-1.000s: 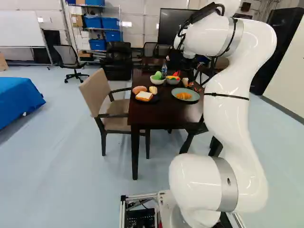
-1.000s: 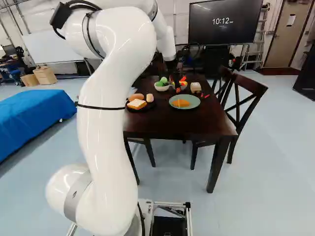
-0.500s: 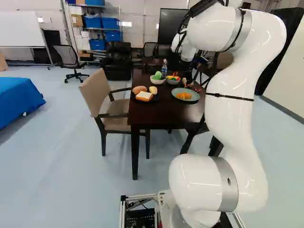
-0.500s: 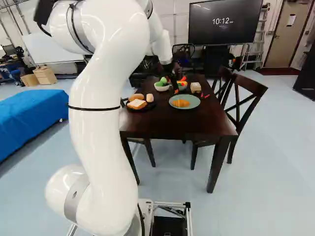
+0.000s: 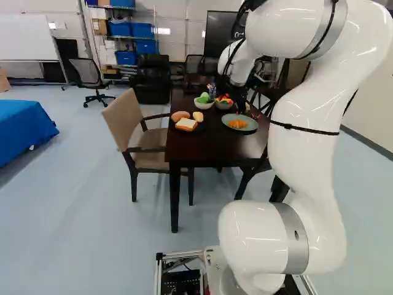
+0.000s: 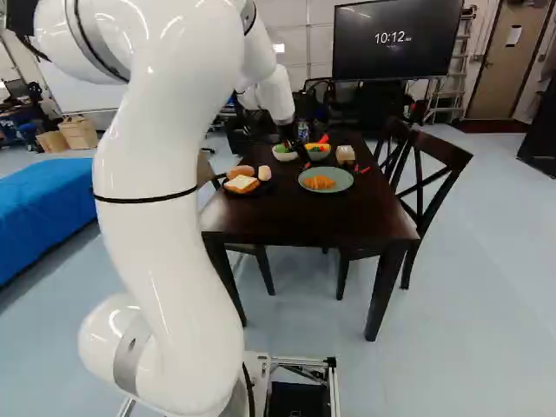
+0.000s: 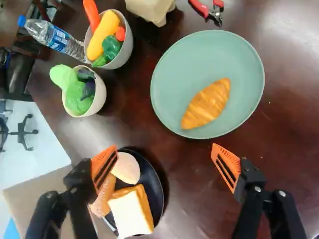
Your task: Move the croissant to the empty plate
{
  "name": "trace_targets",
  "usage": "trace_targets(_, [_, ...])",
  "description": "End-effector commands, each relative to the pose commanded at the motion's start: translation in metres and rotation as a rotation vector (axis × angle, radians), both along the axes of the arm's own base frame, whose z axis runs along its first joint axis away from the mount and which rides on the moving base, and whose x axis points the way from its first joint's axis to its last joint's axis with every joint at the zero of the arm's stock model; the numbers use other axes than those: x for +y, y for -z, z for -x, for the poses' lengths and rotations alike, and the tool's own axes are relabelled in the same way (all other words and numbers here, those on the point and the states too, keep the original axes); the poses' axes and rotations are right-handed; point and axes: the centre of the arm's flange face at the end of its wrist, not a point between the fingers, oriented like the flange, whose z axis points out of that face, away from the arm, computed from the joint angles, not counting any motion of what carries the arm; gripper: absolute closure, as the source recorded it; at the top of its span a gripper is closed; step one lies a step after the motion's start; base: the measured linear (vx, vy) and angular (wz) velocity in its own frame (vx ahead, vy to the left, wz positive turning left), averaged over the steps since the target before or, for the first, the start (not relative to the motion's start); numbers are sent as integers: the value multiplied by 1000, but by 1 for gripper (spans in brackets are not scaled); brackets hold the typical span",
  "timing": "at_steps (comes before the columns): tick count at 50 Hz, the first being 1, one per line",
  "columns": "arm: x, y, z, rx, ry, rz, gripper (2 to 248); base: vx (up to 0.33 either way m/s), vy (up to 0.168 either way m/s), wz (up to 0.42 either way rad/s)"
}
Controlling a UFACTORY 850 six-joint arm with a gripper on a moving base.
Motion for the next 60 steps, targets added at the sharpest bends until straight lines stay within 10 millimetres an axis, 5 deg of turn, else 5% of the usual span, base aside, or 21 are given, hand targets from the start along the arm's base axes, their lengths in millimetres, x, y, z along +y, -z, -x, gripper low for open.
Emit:
trace_targets(21, [32,29,53,-117,-175,106,3,0,0,0])
trace_targets(60, [82,91,182,-342,-456,355,3,0,0,0])
